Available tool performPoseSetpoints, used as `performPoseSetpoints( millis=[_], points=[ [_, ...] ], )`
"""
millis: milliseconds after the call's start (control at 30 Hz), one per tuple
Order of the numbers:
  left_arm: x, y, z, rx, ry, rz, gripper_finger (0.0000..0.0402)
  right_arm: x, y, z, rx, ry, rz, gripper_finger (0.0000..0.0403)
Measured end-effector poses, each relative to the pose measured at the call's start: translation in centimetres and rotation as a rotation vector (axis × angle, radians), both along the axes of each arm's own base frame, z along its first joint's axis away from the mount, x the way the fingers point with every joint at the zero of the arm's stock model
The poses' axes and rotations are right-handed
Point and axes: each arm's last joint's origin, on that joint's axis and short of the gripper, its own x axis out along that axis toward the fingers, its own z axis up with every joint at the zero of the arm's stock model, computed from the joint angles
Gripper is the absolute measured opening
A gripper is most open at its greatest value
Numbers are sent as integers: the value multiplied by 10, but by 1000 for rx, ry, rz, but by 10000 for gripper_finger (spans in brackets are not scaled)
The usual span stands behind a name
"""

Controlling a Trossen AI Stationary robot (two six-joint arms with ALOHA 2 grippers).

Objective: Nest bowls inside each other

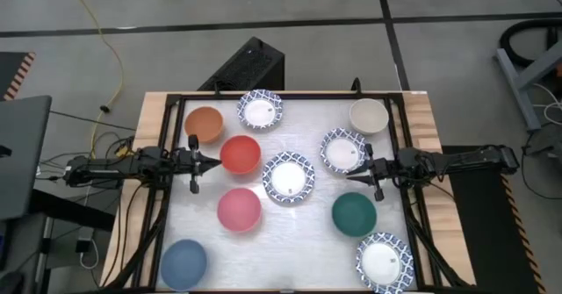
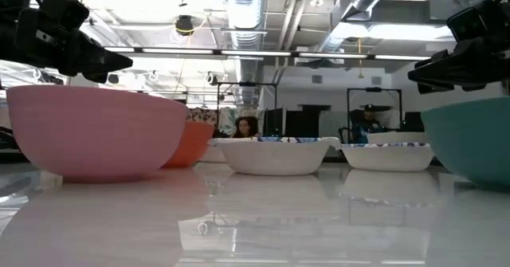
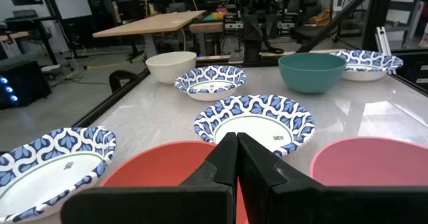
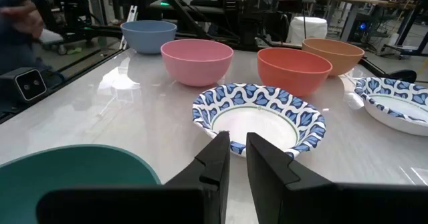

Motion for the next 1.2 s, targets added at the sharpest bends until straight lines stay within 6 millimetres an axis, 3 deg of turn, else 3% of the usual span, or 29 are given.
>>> performPoseSetpoints(
  millis=[133, 300, 433, 1033, 1200],
  points=[
    [0, 0, 0, 33, 5, 1, 0, 0, 0, 0, 0, 0, 0, 74],
    [0, 0, 0, 292, 42, 6, 0, 0, 0, 0, 0, 0, 0, 74],
    [0, 0, 0, 319, 45, 8, 0, 0, 0, 0, 0, 0, 0, 74],
    [0, -3, 1, -8, -20, -100, 0, 0, 0, 0, 0, 0, 0, 74],
    [0, -3, 1, -204, -32, -102, 0, 0, 0, 0, 0, 0, 0, 74]
  ],
)
